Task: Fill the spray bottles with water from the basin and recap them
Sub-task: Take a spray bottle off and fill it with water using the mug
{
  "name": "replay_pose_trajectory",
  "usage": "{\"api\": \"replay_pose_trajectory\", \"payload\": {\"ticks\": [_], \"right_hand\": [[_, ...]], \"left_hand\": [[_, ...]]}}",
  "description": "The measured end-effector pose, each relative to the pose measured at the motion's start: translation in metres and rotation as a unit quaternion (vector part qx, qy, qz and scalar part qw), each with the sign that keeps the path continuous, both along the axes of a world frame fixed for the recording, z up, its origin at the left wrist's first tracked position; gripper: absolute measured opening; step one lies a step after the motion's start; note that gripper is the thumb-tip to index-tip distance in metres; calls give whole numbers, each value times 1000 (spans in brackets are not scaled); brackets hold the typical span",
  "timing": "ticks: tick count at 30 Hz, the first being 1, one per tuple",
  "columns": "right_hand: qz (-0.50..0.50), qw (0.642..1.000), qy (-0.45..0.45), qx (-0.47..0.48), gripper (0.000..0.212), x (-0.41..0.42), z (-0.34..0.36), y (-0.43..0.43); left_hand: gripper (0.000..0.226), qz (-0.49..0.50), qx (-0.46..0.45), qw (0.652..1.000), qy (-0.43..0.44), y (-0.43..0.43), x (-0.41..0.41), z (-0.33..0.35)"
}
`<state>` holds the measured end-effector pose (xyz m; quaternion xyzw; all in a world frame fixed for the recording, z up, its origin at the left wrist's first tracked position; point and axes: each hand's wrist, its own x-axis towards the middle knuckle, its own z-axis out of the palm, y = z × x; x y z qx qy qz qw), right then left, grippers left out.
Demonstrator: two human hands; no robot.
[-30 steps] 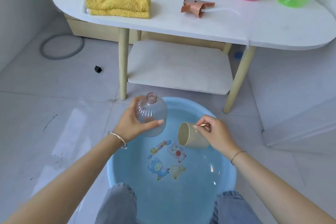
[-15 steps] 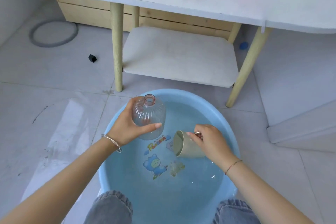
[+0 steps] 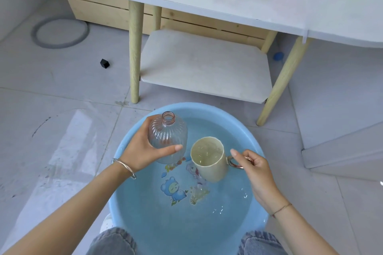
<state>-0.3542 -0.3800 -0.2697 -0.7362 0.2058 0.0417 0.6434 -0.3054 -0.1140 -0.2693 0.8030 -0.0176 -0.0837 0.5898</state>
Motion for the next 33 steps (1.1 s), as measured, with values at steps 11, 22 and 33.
{"api": "replay_pose_trajectory", "payload": {"ticks": [11, 22, 33], "right_hand": [[-57, 990, -100, 80, 42, 3, 66, 2], [-15, 989, -142, 30, 36, 8, 104, 7], [-19, 991, -132, -31, 43, 11, 108, 9]], "left_hand": [[95, -44, 32, 999, 2, -2, -7, -6], [91, -91, 70, 993, -20, -13, -11, -5], [91, -108, 87, 990, -25, -19, -14, -5]]}}
